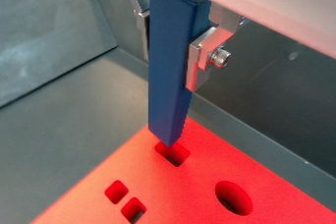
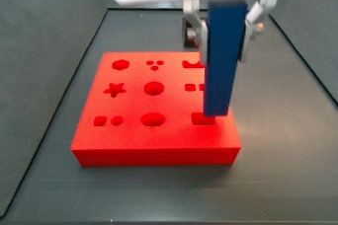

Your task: Insert the rectangle object.

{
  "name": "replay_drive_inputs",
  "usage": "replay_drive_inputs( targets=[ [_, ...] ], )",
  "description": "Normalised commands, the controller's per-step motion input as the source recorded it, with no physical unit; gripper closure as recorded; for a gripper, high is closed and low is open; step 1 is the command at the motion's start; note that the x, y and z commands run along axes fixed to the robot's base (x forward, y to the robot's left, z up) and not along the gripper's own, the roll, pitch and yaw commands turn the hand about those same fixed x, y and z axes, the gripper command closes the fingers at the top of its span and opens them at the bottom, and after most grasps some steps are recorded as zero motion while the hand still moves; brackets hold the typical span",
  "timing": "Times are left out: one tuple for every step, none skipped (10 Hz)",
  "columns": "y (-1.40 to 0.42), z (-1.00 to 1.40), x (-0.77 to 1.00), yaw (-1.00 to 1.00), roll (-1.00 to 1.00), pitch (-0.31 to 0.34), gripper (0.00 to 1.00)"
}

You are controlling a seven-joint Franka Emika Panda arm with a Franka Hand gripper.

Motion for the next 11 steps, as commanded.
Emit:
replay_drive_inputs(
  targets=[
    [0.0, -0.01, 0.0, 0.01, 0.0, 0.0, 1.0],
    [0.0, -0.13, -0.19, 0.09, 0.03, 0.0, 1.0],
    [-0.03, -0.19, -0.24, 0.12, 0.07, -0.006, 1.0],
    [0.0, -0.06, -0.12, 0.03, 0.03, 0.0, 1.0],
    [0.0, -0.04, -0.15, 0.07, 0.02, 0.0, 1.0],
    [0.03, -0.07, 0.0, 0.22, 0.05, 0.0, 1.0],
    [0.15, -0.11, 0.0, 0.37, 0.04, 0.0, 1.0],
    [0.1, -0.05, 0.0, 0.32, 0.0, 0.0, 1.0],
    [0.02, 0.0, 0.0, 0.0, 0.0, 0.014, 1.0],
    [0.17, 0.0, 0.14, 0.0, 0.09, 0.141, 1.0],
    [0.0, 0.0, 0.07, -0.04, 0.03, 0.076, 1.0]
  ],
)
